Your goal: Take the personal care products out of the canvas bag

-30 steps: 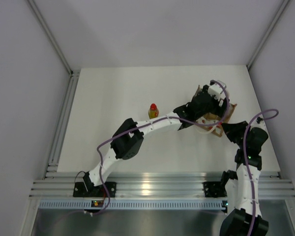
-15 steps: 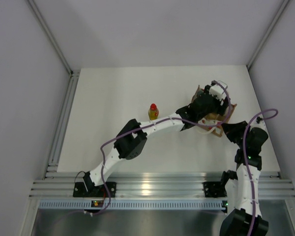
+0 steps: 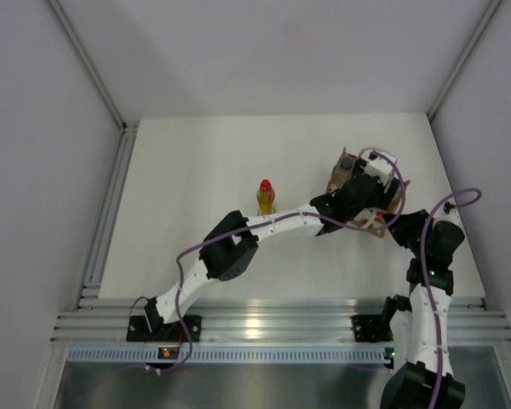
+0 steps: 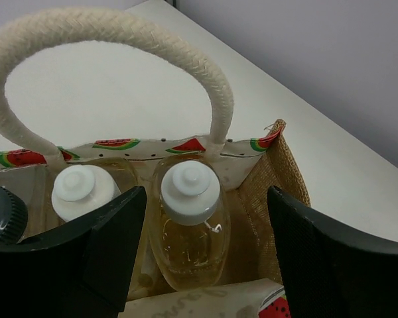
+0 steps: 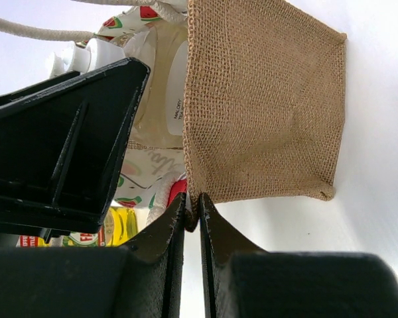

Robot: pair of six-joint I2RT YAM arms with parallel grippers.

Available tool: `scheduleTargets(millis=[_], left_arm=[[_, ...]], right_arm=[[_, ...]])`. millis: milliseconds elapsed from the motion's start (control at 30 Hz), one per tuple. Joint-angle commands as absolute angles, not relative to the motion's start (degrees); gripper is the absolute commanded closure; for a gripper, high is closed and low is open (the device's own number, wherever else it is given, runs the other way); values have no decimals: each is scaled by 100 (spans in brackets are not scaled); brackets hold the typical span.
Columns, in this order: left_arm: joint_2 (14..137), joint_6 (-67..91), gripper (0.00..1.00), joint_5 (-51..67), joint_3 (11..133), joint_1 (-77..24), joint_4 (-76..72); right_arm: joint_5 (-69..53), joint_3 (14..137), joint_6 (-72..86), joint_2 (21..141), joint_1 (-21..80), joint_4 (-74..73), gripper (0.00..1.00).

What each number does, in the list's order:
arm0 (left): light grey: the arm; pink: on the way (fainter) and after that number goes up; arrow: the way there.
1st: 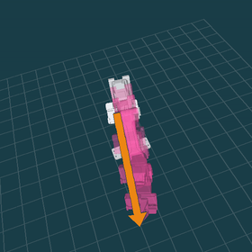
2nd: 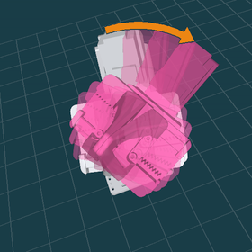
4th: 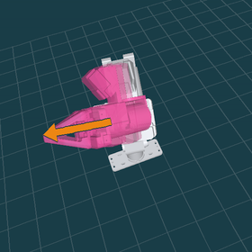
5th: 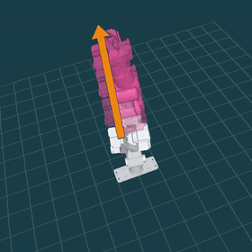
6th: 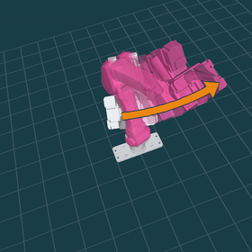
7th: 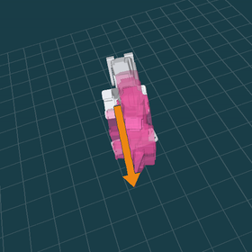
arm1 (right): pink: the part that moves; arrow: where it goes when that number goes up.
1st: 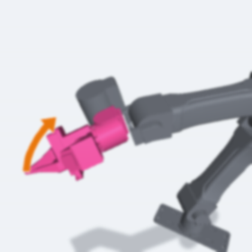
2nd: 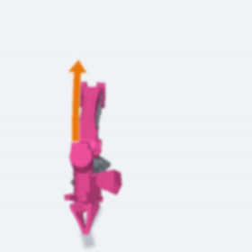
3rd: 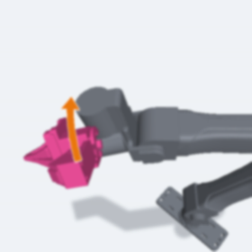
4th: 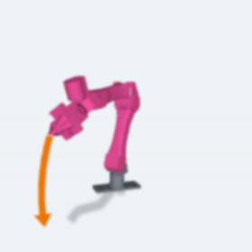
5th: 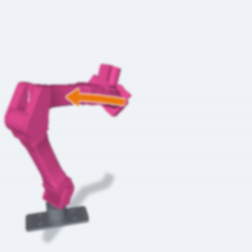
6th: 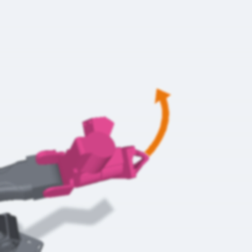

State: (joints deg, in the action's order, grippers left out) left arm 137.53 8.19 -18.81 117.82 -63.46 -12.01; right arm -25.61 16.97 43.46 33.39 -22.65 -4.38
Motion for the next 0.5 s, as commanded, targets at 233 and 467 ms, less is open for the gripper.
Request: scheduleTargets(millis=[233,467], left_arm=[[13552,905,24,-2277,11944,-6328,-932],[13878,756,62,-2268,12419,-6319,-782]], right_arm=[[-2795,1837,4245,3252,-2303,-782,90],[-2795,1872,4236,3278,-2311,-782,90]])
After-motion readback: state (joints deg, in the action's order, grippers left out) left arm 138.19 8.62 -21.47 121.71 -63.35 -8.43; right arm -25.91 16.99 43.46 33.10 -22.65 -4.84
